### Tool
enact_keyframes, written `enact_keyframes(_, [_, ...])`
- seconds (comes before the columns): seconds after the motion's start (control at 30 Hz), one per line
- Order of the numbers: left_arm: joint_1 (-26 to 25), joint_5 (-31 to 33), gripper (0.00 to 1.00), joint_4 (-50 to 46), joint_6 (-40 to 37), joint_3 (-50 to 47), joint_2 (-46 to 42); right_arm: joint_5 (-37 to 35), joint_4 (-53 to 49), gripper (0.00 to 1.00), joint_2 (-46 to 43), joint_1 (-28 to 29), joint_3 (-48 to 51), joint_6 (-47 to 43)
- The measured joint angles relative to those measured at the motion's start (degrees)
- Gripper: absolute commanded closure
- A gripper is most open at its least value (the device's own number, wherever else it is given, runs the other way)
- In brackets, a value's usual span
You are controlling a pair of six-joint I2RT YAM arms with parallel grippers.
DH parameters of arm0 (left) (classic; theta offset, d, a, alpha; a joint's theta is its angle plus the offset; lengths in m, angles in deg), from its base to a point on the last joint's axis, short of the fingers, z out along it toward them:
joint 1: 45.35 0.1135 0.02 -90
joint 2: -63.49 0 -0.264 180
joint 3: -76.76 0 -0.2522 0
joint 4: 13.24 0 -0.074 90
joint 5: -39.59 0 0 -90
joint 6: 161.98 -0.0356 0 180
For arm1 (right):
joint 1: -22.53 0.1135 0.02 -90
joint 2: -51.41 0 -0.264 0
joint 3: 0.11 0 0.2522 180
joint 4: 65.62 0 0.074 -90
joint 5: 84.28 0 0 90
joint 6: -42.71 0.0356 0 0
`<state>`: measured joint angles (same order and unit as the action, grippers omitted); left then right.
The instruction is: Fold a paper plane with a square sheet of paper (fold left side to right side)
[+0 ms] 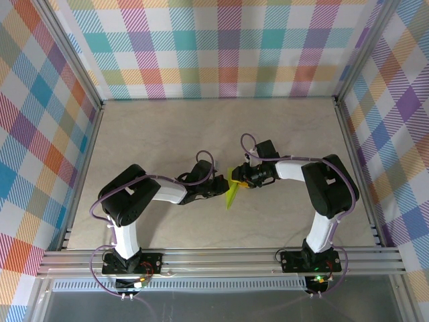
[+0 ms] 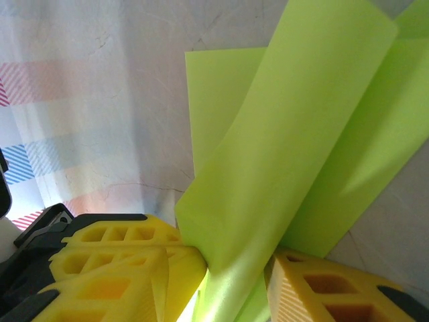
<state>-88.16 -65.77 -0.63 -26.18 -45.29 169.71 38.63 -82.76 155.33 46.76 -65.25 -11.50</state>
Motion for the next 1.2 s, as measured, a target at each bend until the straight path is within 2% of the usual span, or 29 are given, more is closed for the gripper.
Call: enact_keyframes(1.2, [-0.31, 0.87, 1.00, 0.28, 0.39, -0.15, -0.22, -2.32, -2.32, 0.57, -1.64, 0.15, 0.07, -0.28])
